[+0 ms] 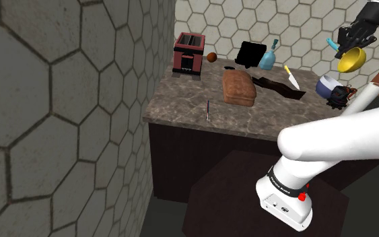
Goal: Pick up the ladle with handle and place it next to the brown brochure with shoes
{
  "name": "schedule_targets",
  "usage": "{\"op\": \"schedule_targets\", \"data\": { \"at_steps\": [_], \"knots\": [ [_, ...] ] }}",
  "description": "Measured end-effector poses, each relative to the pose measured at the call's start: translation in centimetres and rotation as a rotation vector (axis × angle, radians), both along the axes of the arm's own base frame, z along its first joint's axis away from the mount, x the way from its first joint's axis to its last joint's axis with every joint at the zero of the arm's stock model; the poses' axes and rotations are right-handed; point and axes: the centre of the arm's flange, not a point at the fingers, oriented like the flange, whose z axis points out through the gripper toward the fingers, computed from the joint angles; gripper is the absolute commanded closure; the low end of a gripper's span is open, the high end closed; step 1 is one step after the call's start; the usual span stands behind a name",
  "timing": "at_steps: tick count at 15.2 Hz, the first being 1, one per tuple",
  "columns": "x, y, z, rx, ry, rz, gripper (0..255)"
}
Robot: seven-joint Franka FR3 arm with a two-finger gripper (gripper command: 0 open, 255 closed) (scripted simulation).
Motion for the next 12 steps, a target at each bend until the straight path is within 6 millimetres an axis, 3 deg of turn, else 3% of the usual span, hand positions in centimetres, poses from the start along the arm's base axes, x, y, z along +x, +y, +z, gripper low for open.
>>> {"op": "schedule_targets", "data": {
  "at_steps": [12],
  "knots": [
    [0.1,-0.1,-6.2,0.000,0.000,0.000,255]
  ]
}}
